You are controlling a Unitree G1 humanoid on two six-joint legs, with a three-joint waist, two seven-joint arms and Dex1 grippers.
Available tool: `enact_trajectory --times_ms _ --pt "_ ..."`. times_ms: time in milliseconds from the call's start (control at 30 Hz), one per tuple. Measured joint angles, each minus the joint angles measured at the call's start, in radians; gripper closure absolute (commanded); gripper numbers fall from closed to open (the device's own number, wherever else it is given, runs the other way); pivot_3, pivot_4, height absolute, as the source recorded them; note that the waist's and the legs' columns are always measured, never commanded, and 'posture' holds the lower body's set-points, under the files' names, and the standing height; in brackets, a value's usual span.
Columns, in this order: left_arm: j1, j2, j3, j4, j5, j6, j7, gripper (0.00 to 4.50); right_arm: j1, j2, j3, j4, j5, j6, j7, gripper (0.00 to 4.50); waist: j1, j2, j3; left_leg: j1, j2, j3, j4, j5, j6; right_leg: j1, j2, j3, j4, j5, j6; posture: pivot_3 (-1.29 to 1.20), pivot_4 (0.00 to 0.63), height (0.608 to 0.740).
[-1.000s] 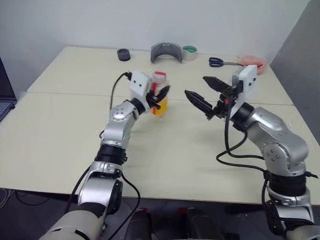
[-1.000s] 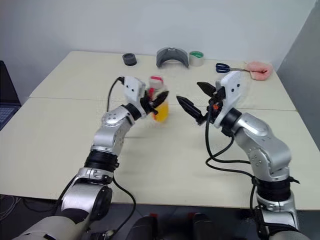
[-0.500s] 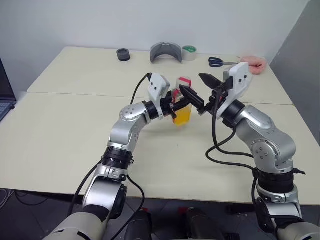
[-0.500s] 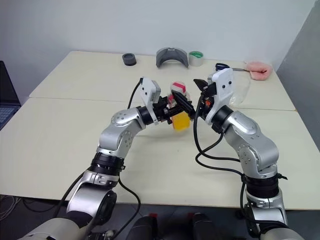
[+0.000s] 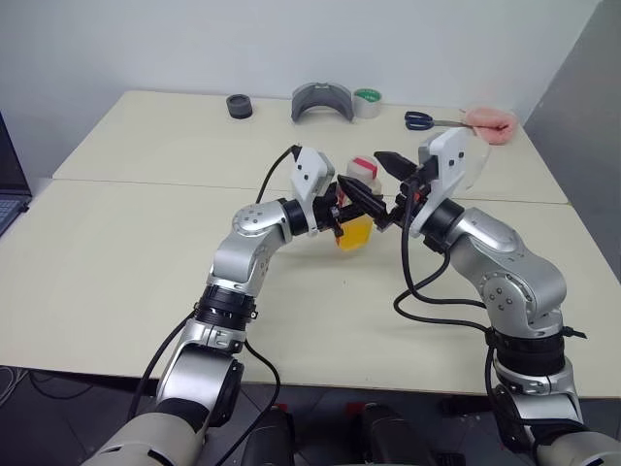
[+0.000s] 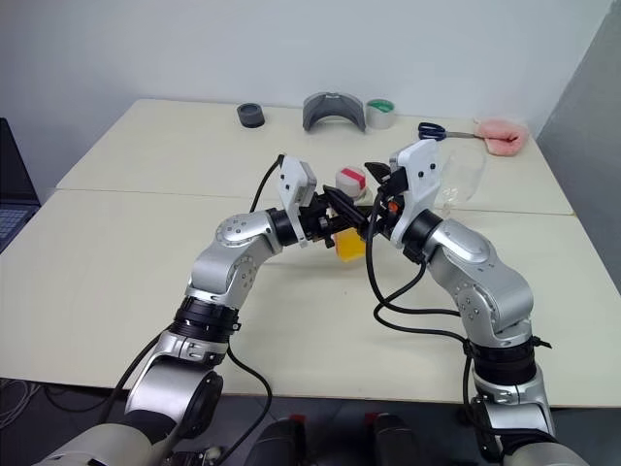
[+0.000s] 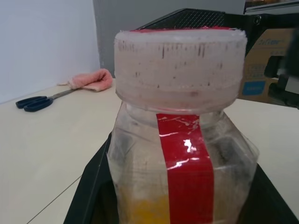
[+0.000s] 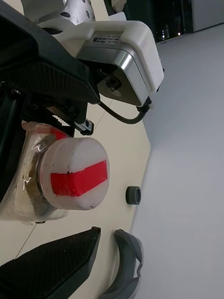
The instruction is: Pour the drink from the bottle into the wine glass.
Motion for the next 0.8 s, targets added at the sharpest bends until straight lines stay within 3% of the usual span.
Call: enact_trajectory --times_ms 200,533,800 --pt "0.003 -0.004 0.001 -0.005 0.001 -0.001 0.015 2.73 -0.015 0.004 -0.011 0.013 -0.001 0.000 -0.002 2.69 0.000 0.000 0.000 0.000 0.000 0.000 0.000 0.000 0.000 0.000 0.000 0.000 0.000 0.000 0.000 0.00 0.150 0.740" --pt "0.024 0.012 0.003 -0.058 -0.006 0.027 0.015 2.73 -0.036 -0.024 -0.003 0.027 0.001 0.000 0.053 2.71 0.000 0.000 0.000 0.000 0.000 0.000 0.000 0.000 0.000 0.000 0.000 0.000 0.000 0.000 0.000 0.00 0.150 0.740" --pt "0.031 0.156 0.004 -0.249 -0.161 0.201 -0.211 2.73 -0.191 -0.209 -0.035 0.151 0.197 0.064 0.476 2.71 -0.004 0.004 0.004 0.000 0.000 0.000 0.000 0.000 0.000 0.000 0.000 -0.001 0.000 0.000 0.000 0.00 0.150 0.740"
